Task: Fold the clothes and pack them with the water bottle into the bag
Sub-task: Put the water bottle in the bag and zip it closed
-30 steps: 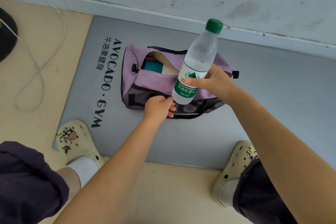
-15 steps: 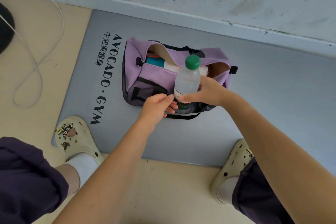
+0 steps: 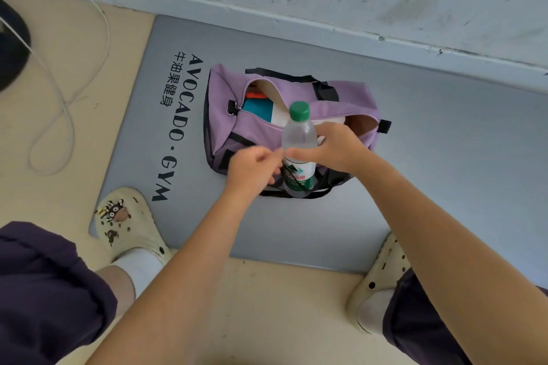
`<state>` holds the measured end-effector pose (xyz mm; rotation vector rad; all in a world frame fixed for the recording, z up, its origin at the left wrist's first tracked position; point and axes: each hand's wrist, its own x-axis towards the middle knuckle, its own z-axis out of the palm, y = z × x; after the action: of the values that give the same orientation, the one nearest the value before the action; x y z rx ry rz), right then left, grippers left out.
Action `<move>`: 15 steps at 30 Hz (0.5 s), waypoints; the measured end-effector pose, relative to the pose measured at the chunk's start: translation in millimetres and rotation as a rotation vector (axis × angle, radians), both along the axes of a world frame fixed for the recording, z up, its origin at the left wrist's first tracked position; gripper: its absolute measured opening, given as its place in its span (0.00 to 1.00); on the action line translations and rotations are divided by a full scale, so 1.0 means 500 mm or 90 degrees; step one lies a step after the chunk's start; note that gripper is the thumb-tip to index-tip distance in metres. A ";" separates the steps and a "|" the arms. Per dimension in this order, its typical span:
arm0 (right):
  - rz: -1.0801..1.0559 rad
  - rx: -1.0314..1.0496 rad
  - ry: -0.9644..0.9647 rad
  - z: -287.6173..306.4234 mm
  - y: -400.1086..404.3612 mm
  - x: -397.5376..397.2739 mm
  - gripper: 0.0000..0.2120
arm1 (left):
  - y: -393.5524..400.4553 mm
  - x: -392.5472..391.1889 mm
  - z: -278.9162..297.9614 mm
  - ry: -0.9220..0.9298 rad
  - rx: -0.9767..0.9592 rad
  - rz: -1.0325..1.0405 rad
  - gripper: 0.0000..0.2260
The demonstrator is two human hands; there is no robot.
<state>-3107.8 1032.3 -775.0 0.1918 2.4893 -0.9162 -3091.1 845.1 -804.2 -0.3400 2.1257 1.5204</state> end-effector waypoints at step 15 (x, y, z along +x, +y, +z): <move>-0.021 -0.119 0.012 0.050 0.044 0.011 0.22 | -0.025 -0.115 0.020 0.194 -0.192 -0.364 0.16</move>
<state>-3102.3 1054.3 -749.8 0.1631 2.4070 -1.1620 -3148.6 832.5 -794.0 0.4015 2.4053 0.9686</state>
